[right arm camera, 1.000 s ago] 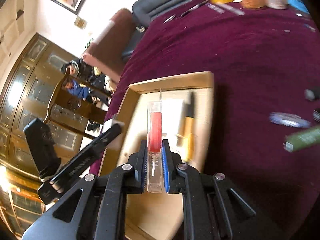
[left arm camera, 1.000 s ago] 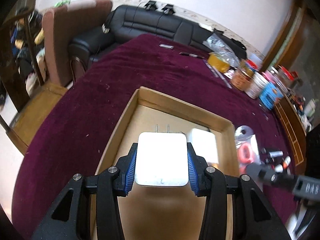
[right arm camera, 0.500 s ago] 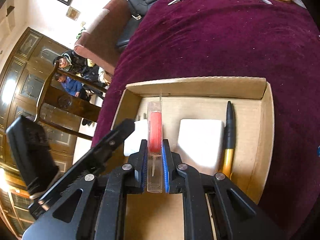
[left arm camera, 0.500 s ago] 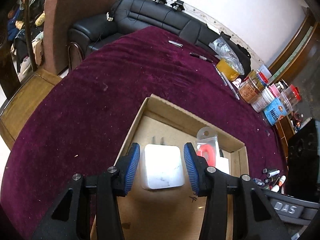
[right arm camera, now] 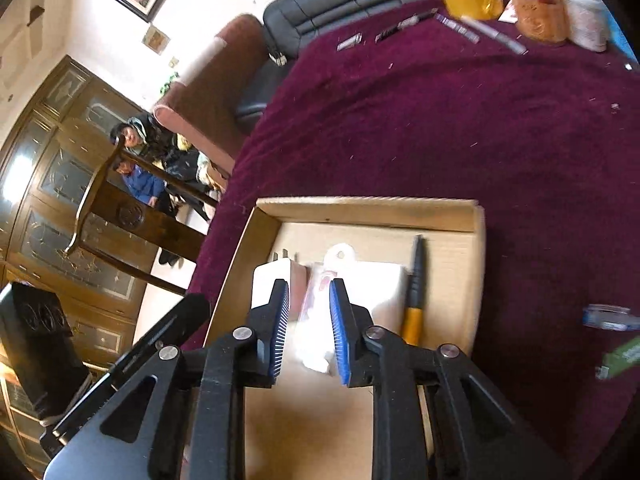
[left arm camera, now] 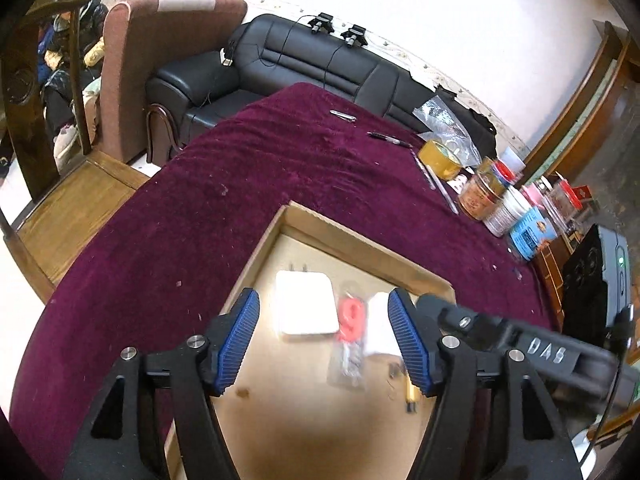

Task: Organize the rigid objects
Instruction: 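Grasp the clear ballpoint pen with the left gripper while the right moves toward the tape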

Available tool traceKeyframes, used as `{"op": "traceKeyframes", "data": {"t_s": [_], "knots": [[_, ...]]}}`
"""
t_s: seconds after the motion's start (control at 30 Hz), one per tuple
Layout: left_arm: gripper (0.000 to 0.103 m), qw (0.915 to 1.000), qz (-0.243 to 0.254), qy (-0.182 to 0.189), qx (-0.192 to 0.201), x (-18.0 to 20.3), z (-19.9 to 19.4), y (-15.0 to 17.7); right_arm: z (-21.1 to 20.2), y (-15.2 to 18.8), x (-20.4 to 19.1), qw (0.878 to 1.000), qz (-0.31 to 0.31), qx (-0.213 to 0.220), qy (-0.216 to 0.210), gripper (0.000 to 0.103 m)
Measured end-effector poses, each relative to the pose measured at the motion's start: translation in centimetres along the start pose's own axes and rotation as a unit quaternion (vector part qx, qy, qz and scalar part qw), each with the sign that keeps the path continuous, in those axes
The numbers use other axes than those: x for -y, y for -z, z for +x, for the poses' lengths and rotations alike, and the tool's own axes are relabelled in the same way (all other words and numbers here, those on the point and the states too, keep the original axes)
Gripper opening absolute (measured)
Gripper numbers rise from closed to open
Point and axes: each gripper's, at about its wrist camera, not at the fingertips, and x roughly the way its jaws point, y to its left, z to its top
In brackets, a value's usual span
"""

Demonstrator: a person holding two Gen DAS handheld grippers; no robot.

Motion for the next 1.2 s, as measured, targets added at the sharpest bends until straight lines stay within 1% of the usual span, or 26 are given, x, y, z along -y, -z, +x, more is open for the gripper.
{"op": "traceKeyframes", "data": {"t_s": [0.07, 0.13, 0.17, 0.23, 0.3, 0.4, 0.5, 0.6, 0.63, 0.7, 0.8, 0.87, 0.9, 0.93, 0.97, 1.03, 1.07, 1.13, 1.17, 1.2], "knots": [[0.061, 1.0000, 0.009, 0.001, 0.001, 1.1, -0.9, 0.8, -2.2, 0.4, 0.7, 1.000, -0.006, 0.018, 0.004, 0.018], [0.065, 0.9996, 0.027, 0.003, 0.003, 2.9, -2.1, 1.9, -4.3, 1.2, 1.7, 0.999, -0.011, 0.033, 0.011, 0.019], [0.068, 0.9993, 0.037, 0.006, 0.005, 3.8, -2.6, 2.5, -5.8, 1.7, 2.5, 0.999, -0.013, 0.044, 0.019, 0.023], [0.070, 0.9983, 0.056, 0.017, 0.004, 5.8, -3.4, 3.7, -8.6, 2.8, 4.3, 0.997, -0.015, 0.068, 0.036, 0.037], [0.070, 0.9964, 0.078, 0.032, -0.004, 8.0, -3.8, 5.1, -12.0, 4.0, 6.7, 0.993, -0.011, 0.103, 0.065, 0.044], [0.070, 0.9927, 0.107, 0.051, -0.022, 11.1, -3.5, 6.8, -16.7, 5.7, 11.2, 0.983, 0.017, 0.148, 0.105, 0.051], [0.070, 0.9878, 0.136, 0.055, -0.051, 14.5, -1.7, 8.8, -20.2, 6.9, 16.6, 0.971, 0.073, 0.182, 0.134, 0.051], [0.070, 0.9822, 0.157, 0.058, -0.087, 17.5, 0.9, 10.5, -23.0, 7.9, 21.1, 0.954, 0.114, 0.223, 0.165, 0.051], [0.070, 0.9802, 0.162, 0.055, -0.100, 18.6, 2.1, 10.9, -23.7, 8.1, 22.3, 0.949, 0.121, 0.233, 0.177, 0.051], [0.070, 0.9777, 0.173, 0.051, -0.107, 20.2, 3.4, 11.4, -24.4, 8.3, 24.2, 0.941, 0.131, 0.245, 0.192, 0.051], [0.070, 0.9735, 0.202, 0.030, -0.103, 22.2, 5.3, 11.6, -24.8, 8.7, 26.5, 0.937, 0.148, 0.256, 0.188, 0.051], [0.070, 0.9696, 0.221, 0.016, -0.104, 23.2, 7.2, 11.0, -24.9, 9.3, 28.0, 0.936, 0.153, 0.259, 0.181, 0.051], [0.070, 0.9683, 0.226, 0.014, -0.105, 23.6, 8.1, 10.7, -24.5, 9.3, 28.3, 0.936, 0.155, 0.256, 0.182, 0.051], [0.070, 0.9670, 0.231, 0.013, -0.106, 24.0, 9.1, 10.2, -24.0, 9.2, 28.7, 0.939, 0.161, 0.245, 0.179, 0.051], [0.070, 0.9662, 0.235, 0.011, -0.107, 24.1, 10.0, 10.0, -23.9, 9.4, 29.0, 0.942, 0.164, 0.238, 0.171, 0.051], [0.070, 0.9657, 0.235, 0.006, -0.110, 24.2, 11.6, 9.3, -24.1, 9.4, 28.9, 0.942, 0.158, 0.242, 0.168, 0.051], [0.070, 0.9653, 0.233, 0.010, -0.118, 24.3, 12.5, 9.1, -23.9, 9.5, 28.8, 0.944, 0.157, 0.237, 0.166, 0.051], [0.069, 0.9619, 0.232, 0.021, -0.143, 24.3, 13.7, 9.5, -23.6, 9.5, 28.9, 0.947, 0.152, 0.230, 0.163, 0.051], [0.069, 0.9581, 0.251, 0.017, -0.137, 24.7, 13.7, 10.3, -23.5, 9.5, 28.9, 0.948, 0.150, 0.229, 0.163, 0.051], [0.065, 0.9548, 0.267, 0.016, -0.130, 25.1, 13.4, 10.8, -23.4, 9.5, 28.9, 0.949, 0.149, 0.226, 0.161, 0.051]]}}
